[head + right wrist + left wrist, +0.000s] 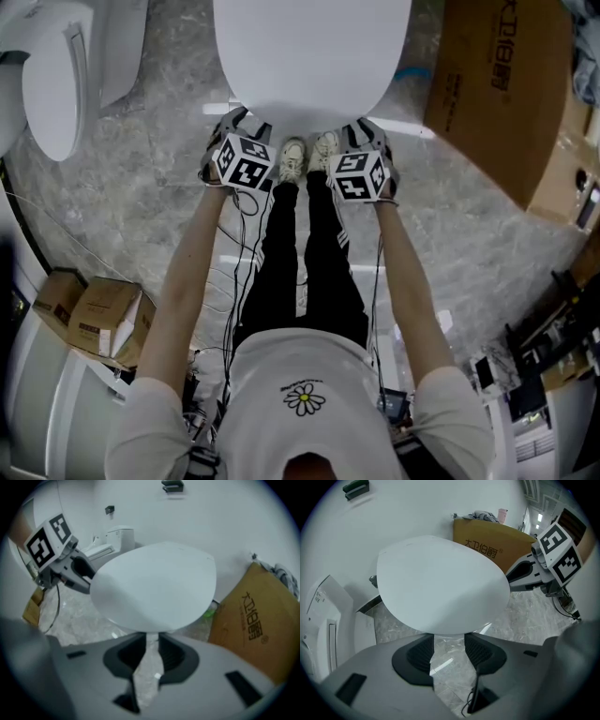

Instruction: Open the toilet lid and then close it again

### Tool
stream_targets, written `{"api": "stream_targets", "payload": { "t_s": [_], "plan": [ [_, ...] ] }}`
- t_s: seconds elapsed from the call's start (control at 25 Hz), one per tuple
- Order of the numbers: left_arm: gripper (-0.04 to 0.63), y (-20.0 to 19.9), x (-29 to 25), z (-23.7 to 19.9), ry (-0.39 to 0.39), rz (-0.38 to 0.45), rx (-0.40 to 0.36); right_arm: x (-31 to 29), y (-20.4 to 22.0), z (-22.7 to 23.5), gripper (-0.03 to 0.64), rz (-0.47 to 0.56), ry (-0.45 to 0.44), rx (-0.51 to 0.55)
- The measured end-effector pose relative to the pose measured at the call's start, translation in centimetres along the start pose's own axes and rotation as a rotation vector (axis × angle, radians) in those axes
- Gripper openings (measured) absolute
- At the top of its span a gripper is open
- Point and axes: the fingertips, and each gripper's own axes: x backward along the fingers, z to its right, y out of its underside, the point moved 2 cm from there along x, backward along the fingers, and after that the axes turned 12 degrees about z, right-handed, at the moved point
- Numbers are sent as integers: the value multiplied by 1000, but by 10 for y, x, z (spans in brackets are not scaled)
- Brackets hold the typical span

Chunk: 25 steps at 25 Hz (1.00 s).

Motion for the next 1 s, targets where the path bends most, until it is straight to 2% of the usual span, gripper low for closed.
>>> {"api": "stream_targets", "payload": {
  "t_s": [0.32, 0.44, 0.52, 0.64, 0.84, 1.0],
  "plan": [
    [225, 2, -6, -1, -5, 25, -6, -4, 3, 0, 97, 19, 10, -6],
    [225, 3, -6, 0, -8, 23, 1, -3, 4, -2, 86, 9, 18, -45],
    [225, 5, -4, 2, -10, 13, 34, 0, 7, -4, 86, -3, 35, -101],
    [225, 2, 7, 5, -24, 7, 122, 14, 1, -2, 86, -2, 69, -162],
    [219, -28, 42, 2, -62, 53, 167, 49, -38, 14, 86, 50, 108, -190],
    [158, -92, 87, -22, -141, 193, 183, 84, -107, 42, 75, 170, 169, -175]
  ]
}}
